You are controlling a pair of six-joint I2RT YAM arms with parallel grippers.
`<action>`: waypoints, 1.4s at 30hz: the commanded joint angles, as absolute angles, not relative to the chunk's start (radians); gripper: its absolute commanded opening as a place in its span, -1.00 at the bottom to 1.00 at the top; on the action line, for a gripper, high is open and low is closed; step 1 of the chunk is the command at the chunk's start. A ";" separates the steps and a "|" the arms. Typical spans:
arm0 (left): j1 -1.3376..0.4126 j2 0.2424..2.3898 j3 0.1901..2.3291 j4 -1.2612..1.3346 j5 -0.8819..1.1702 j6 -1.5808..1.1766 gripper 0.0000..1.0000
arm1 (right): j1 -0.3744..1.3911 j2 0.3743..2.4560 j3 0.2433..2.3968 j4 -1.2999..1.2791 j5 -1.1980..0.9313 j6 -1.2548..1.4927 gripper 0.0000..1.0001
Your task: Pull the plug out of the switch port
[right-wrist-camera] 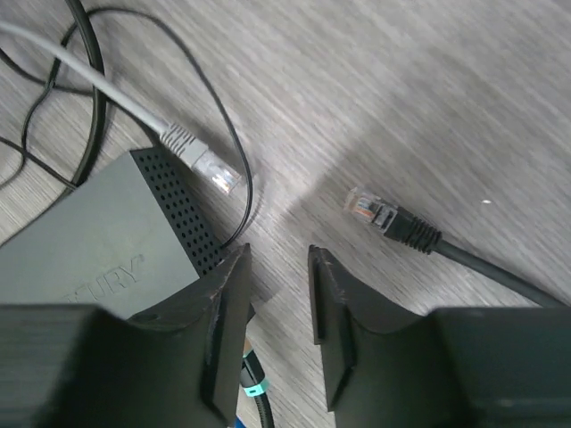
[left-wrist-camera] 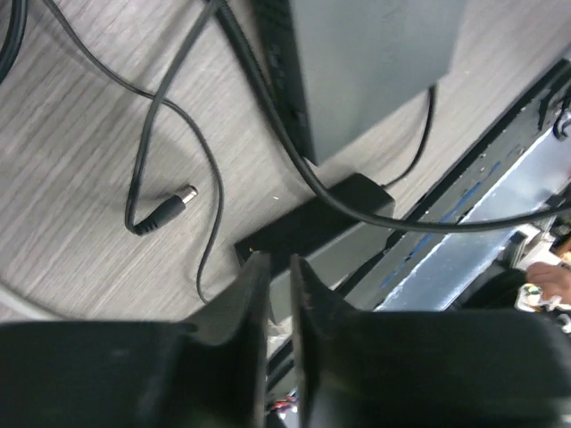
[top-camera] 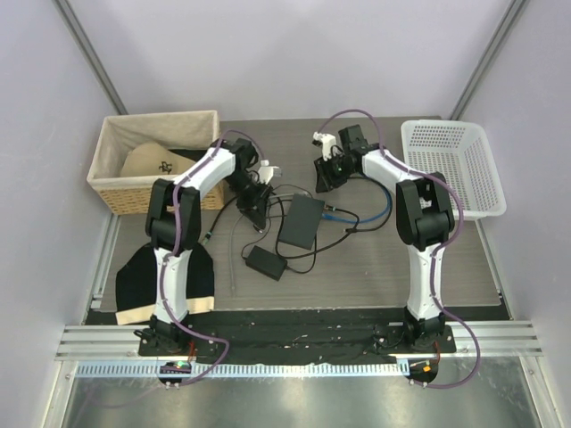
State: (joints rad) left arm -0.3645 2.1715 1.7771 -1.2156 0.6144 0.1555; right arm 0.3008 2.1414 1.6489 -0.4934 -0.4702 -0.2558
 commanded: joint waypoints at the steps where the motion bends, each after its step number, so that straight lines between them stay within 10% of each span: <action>1: -0.367 2.079 1.792 -1.221 0.649 0.195 -0.84 | 0.316 2.094 1.588 -0.483 -0.499 -0.293 -0.25; 13: -0.368 2.163 1.891 -1.210 0.638 0.167 -1.00 | 0.417 1.850 1.288 -0.413 -0.376 -0.239 -0.31; 30: -0.466 2.224 1.842 -1.203 0.730 0.177 -1.00 | 0.193 1.997 1.454 -1.046 -0.910 -0.696 0.19; 42: -0.594 2.263 1.796 -1.109 0.396 0.066 -1.00 | 0.184 2.014 1.318 -0.815 -0.942 -0.516 0.64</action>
State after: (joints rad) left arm -0.6003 2.2578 1.8168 -1.1843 0.5652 0.1135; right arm 0.1940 2.0274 1.3315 -0.9356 -0.9043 -0.5945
